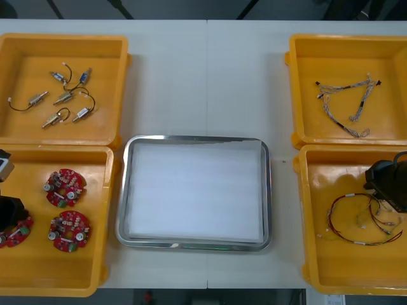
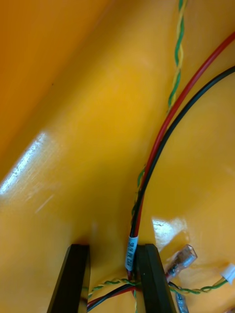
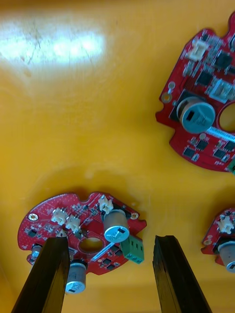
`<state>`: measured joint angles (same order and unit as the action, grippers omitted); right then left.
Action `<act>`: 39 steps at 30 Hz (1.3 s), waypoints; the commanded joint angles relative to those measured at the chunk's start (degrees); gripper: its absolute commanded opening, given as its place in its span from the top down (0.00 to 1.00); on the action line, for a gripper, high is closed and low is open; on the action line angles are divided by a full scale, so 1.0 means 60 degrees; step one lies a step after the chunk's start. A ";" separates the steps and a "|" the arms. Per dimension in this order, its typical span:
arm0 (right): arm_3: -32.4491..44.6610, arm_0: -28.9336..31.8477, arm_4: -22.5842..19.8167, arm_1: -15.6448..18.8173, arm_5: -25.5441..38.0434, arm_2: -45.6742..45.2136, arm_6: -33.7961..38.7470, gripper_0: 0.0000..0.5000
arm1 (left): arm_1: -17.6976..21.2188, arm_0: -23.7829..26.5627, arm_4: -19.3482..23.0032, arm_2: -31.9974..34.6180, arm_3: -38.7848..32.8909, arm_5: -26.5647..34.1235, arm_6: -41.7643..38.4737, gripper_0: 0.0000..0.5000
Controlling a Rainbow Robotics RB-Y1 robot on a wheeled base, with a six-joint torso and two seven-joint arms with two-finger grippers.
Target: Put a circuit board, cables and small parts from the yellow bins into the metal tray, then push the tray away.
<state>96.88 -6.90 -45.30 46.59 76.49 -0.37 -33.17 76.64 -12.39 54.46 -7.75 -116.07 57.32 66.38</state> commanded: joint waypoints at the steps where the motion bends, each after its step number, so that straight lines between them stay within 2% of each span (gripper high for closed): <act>1: -0.0004 0.0139 -0.0126 -0.0148 0.0114 0.0515 -0.0125 0.94 | -0.0205 -0.0410 -0.0199 0.0149 -0.0182 -0.0194 0.1476 0.00; 2: -0.0004 0.0139 -0.0126 -0.0148 0.0128 0.0515 -0.0125 1.00 | -0.0235 -0.0410 -0.0229 0.0149 -0.0182 -0.0179 0.1490 0.00; 13: 0.0289 0.0139 -0.0111 -0.0148 0.0553 0.0296 -0.0272 1.00 | -0.0528 -0.0410 -0.0683 0.0149 -0.0182 -0.0223 0.1637 0.00; 29: 0.3087 0.0139 0.0138 -0.0148 0.3483 -0.1784 -0.0872 1.00 | -0.0835 -0.0454 -0.0888 0.0149 -0.0006 -0.0238 0.1945 0.00; 39: 0.4698 0.0139 0.0240 -0.0133 0.4757 -0.2678 -0.1429 1.00 | -0.0967 -0.0454 -0.1020 0.0149 0.0141 -0.0267 0.2106 0.00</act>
<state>121.30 -6.87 -44.44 46.21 103.22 -13.23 -40.02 71.94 -13.58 49.38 -7.75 -115.61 56.49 72.73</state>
